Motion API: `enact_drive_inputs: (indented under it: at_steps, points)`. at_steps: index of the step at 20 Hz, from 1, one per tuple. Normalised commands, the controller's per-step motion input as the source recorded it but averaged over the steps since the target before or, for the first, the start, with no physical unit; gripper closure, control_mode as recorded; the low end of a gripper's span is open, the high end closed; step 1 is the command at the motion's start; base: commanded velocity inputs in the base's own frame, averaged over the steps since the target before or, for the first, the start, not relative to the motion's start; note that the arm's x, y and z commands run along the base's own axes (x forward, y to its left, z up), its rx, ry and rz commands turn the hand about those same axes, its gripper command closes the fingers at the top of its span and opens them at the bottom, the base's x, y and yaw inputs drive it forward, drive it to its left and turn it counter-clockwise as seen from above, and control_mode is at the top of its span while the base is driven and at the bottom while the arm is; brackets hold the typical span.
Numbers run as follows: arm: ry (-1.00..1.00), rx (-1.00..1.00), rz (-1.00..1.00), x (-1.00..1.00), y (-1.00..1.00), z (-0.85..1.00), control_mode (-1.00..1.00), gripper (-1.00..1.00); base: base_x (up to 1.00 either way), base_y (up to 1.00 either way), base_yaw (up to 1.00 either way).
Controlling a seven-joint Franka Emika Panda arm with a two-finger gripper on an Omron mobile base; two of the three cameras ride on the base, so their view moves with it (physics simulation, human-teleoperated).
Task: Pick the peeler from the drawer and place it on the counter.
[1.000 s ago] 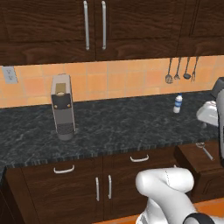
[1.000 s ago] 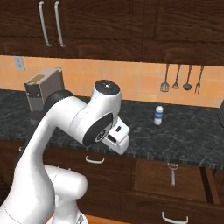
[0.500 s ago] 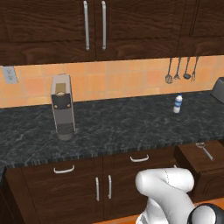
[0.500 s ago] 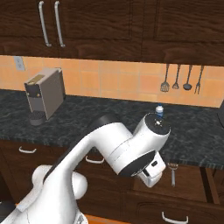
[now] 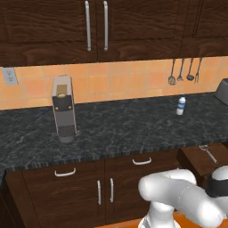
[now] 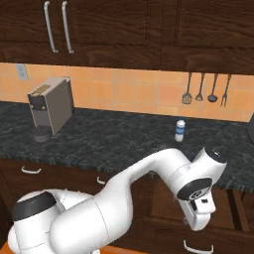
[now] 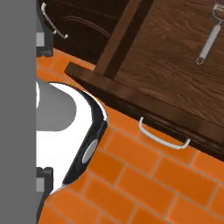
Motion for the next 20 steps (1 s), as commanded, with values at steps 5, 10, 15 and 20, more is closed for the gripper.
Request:
enact_drive_inputs:
  at_steps: [5,10,15,20]
  points:
    - [0.20,0.19,-0.31,0.33,-0.96,-0.81,-1.00,-1.00,0.00,0.00,0.00]
    - [0.13,0.10,-0.25,0.43,-0.63,-0.77,-1.00,-1.00,0.00,0.00,0.00]
    - [0.04,0.01,-0.11,0.51,-0.38,-0.83,-1.00,-1.00,0.00,0.00,0.00]
    - [0.08,0.00,0.00,0.36,0.00,-0.54,-1.00,-1.00,0.00,0.00,0.00]
